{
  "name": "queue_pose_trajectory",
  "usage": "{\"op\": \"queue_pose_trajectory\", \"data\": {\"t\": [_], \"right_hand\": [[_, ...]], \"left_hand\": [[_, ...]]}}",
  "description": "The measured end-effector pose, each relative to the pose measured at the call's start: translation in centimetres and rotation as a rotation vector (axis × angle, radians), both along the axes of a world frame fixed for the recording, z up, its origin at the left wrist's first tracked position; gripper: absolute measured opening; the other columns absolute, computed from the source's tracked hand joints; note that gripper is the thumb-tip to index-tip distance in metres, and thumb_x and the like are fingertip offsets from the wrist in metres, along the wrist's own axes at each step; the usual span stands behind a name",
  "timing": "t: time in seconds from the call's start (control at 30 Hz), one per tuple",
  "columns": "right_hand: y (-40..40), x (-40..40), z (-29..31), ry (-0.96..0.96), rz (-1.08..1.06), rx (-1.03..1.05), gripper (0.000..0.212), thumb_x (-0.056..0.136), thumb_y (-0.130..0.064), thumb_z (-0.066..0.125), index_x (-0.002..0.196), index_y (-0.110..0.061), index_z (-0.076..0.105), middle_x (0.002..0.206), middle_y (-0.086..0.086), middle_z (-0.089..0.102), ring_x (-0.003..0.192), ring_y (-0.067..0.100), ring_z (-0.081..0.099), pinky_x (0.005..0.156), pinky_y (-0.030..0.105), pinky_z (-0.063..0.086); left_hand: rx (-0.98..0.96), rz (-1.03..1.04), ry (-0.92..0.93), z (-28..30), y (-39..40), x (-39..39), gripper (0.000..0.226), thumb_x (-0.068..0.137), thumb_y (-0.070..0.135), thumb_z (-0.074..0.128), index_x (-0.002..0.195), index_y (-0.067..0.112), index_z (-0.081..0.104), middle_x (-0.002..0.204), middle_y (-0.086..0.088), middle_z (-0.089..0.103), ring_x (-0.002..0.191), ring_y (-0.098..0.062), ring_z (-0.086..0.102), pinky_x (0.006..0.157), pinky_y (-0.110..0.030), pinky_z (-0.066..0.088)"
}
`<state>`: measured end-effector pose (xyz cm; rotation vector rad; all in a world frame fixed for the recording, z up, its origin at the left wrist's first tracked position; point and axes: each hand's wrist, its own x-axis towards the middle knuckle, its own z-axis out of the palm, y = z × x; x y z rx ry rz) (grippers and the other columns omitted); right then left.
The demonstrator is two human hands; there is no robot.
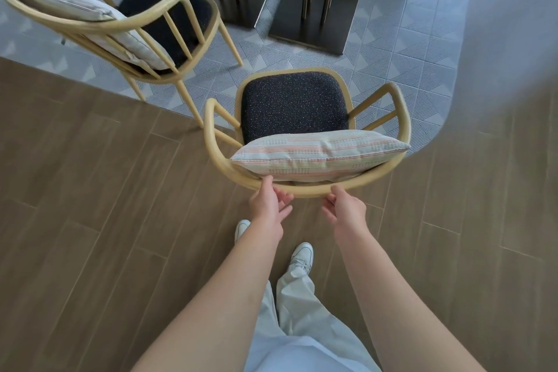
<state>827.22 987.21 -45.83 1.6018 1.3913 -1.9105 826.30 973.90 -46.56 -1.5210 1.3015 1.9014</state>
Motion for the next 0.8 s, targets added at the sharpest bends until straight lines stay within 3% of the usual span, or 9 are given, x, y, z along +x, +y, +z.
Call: {"op": "queue_pose_trajectory", "data": {"t": [0.07, 0.13, 0.27, 0.33, 0.47, 0.63, 0.8], "right_hand": [[0.1, 0.0, -0.5, 0.015, -0.028, -0.022, 0.01, 0.097, -0.012, 0.062, 0.095, -0.003, 0.061, 0.092, 0.009, 0.065, 0.093, 0.021, 0.067, 0.095, 0.036, 0.056], [0.3, -0.2, -0.7, 0.038, -0.057, -0.068, 0.019, 0.097, -0.011, 0.063, 0.112, -0.001, 0.059, 0.105, 0.011, 0.067, 0.097, 0.02, 0.068, 0.093, 0.037, 0.057], [0.6, -0.4, -1.6, 0.066, -0.064, -0.152, 0.009, 0.097, -0.008, 0.062, 0.1, -0.009, 0.054, 0.114, 0.013, 0.065, 0.102, 0.023, 0.068, 0.098, 0.044, 0.055], [0.6, -0.4, -2.0, 0.092, -0.075, -0.183, 0.01, 0.096, -0.006, 0.063, 0.1, -0.009, 0.054, 0.119, 0.014, 0.064, 0.107, 0.026, 0.067, 0.099, 0.047, 0.055], [1.0, -0.5, -2.8, 0.132, -0.124, -0.243, 0.028, 0.096, -0.006, 0.064, 0.12, -0.007, 0.05, 0.12, 0.013, 0.063, 0.108, 0.027, 0.066, 0.096, 0.047, 0.055], [1.2, -1.4, -3.5, 0.086, -0.164, -0.324, 0.048, 0.094, -0.012, 0.068, 0.137, -0.005, 0.047, 0.126, 0.015, 0.062, 0.107, 0.03, 0.064, 0.081, 0.048, 0.059], [1.0, -2.1, -4.5, 0.057, -0.162, -0.259, 0.045, 0.096, -0.005, 0.062, 0.138, 0.002, 0.045, 0.128, 0.018, 0.06, 0.101, 0.028, 0.065, 0.075, 0.045, 0.058]], "left_hand": [[-0.02, -0.005, -0.019, -0.7, 0.0, 0.5, 0.025, 0.1, 0.033, 0.058, 0.103, 0.009, 0.058, 0.085, -0.007, 0.059, 0.079, -0.022, 0.068, 0.089, -0.045, 0.058], [-0.015, 0.002, -0.014, -1.3, -0.1, 0.9, 0.029, 0.099, 0.029, 0.061, 0.115, 0.006, 0.056, 0.097, -0.011, 0.062, 0.085, -0.023, 0.069, 0.083, -0.042, 0.06], [0.045, 0.036, 0.049, -2.1, 0.0, 1.0, 0.041, 0.099, 0.022, 0.064, 0.133, 0.006, 0.049, 0.12, -0.016, 0.066, 0.102, -0.029, 0.071, 0.071, -0.039, 0.061], [0.093, 0.071, 0.066, -2.4, 0.2, 0.9, 0.042, 0.1, 0.019, 0.062, 0.137, 0.007, 0.047, 0.123, -0.016, 0.065, 0.105, -0.03, 0.07, 0.07, -0.04, 0.059], [0.212, 0.135, 0.061, -2.8, 0.6, 0.4, 0.04, 0.104, 0.014, 0.054, 0.143, 0.007, 0.047, 0.125, -0.017, 0.063, 0.098, -0.027, 0.067, 0.069, -0.042, 0.056], [0.333, 0.192, 0.04, -3.1, 0.3, 0.0, 0.039, 0.103, 0.012, 0.055, 0.141, 0.005, 0.048, 0.122, -0.02, 0.06, 0.098, -0.033, 0.064, 0.089, -0.048, 0.052], [0.342, 0.157, 0.033, -3.5, 0.1, -0.6, 0.04, 0.103, 0.012, 0.055, 0.142, 0.006, 0.047, 0.133, -0.023, 0.059, 0.104, -0.035, 0.065, 0.069, -0.045, 0.058]]}}
